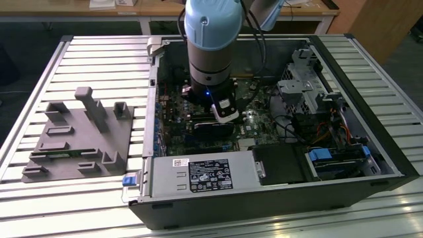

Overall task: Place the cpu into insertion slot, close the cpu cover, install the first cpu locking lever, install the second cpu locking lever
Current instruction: 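Install the second cpu locking lever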

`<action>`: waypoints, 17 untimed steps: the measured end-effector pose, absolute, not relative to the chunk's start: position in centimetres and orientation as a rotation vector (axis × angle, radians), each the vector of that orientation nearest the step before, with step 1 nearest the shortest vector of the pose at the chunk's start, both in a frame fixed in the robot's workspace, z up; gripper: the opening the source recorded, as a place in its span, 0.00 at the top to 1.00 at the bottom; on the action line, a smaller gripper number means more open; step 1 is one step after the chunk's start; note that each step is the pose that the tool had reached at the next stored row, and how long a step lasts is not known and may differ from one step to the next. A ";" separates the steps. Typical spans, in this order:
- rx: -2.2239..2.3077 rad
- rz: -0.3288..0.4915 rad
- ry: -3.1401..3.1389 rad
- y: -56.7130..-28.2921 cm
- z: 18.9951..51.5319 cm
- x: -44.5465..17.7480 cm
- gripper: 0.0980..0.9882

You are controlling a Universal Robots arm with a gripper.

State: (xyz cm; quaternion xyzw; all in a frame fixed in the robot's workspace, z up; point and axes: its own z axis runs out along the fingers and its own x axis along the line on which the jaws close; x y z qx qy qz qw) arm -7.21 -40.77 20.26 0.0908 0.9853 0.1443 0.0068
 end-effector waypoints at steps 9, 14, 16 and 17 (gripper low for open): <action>0.284 0.466 3.081 -41.4 20.0 -7.5 0.99; 0.286 0.482 3.079 -41.4 19.7 -7.9 0.99; 0.287 0.495 3.078 -41.4 19.6 -7.9 0.99; 0.287 0.500 3.077 -41.4 19.5 -7.9 0.99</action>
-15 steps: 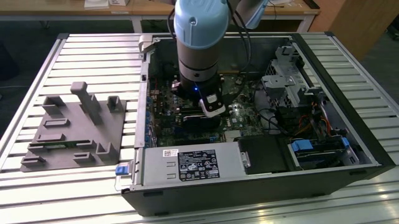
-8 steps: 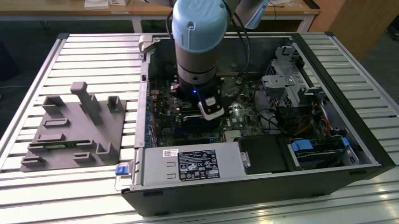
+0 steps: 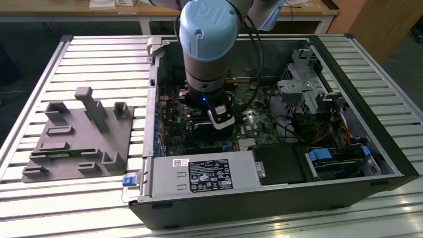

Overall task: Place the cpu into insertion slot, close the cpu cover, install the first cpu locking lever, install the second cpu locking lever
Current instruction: 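Install the second cpu locking lever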

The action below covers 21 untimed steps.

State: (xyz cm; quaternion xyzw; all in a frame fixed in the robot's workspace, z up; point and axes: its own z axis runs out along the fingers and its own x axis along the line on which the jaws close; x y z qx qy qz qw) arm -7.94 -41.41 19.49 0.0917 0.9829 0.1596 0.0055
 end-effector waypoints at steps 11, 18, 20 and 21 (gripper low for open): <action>0.290 0.525 3.074 -41.4 18.8 -8.0 0.99; 0.290 0.527 3.073 -41.4 19.1 -8.0 0.99; 0.291 0.526 3.074 -41.4 19.6 -8.0 0.99; 0.290 0.526 3.074 -41.4 19.8 -8.0 0.99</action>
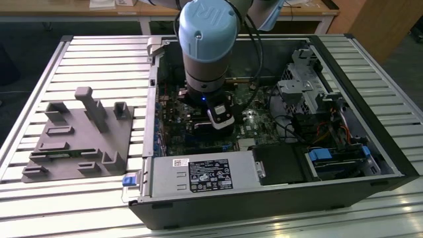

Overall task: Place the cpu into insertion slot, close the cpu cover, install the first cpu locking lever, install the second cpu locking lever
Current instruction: 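Install the second cpu locking lever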

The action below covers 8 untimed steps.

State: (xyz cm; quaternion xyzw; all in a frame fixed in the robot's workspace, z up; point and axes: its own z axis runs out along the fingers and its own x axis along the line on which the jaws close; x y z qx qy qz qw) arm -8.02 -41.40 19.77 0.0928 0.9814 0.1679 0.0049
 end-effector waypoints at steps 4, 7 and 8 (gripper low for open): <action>0.290 0.526 3.074 -41.6 20.0 -8.0 0.99; 0.291 0.532 3.073 -42.1 20.0 -7.9 0.99; 0.291 0.537 3.072 -42.3 20.0 -7.9 0.99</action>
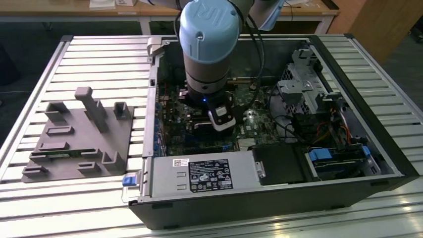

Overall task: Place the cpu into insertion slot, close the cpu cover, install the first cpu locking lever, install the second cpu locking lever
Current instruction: 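Install the second cpu locking lever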

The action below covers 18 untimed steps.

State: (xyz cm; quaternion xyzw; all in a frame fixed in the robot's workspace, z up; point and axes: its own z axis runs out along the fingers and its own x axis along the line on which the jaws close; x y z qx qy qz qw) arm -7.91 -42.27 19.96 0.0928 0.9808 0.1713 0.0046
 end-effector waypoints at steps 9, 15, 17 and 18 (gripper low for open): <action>0.292 0.703 3.049 -43.5 19.9 -7.9 0.99; 0.292 0.749 3.041 -44.4 19.8 -7.9 0.99; 0.292 0.767 3.037 -44.4 19.7 -7.9 0.99; 0.293 0.773 3.036 -44.4 19.6 -7.9 0.99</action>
